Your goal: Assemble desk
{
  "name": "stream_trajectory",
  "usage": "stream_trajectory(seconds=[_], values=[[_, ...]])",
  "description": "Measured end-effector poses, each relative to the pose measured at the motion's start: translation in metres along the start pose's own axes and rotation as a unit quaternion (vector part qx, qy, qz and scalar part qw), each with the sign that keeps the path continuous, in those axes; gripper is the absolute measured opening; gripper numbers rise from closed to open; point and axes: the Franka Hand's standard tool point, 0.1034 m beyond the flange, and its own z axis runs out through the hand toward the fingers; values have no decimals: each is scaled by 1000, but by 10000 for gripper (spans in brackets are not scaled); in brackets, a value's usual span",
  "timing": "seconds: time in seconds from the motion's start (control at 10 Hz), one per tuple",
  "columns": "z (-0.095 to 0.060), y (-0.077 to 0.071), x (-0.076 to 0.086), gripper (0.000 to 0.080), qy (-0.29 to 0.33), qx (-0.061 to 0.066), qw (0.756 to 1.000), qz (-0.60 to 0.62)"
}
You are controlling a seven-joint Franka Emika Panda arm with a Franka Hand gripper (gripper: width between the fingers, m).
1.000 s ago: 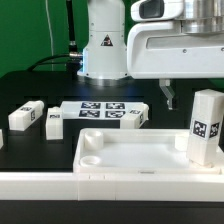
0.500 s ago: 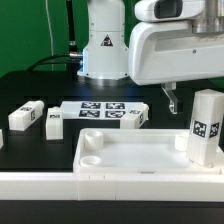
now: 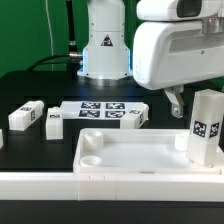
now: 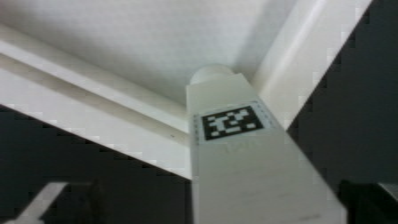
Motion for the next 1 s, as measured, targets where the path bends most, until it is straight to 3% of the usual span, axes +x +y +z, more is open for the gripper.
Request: stream_trajectory(seconds=[0.2,0.3,0.7,1.0], values=[[0,0,0,382,0,0,1000,-1],[0,0,0,288,0,0,1000,-1],[0,-1,0,288,0,1,1000,22],[1,-1,0,288,0,2,994,109]])
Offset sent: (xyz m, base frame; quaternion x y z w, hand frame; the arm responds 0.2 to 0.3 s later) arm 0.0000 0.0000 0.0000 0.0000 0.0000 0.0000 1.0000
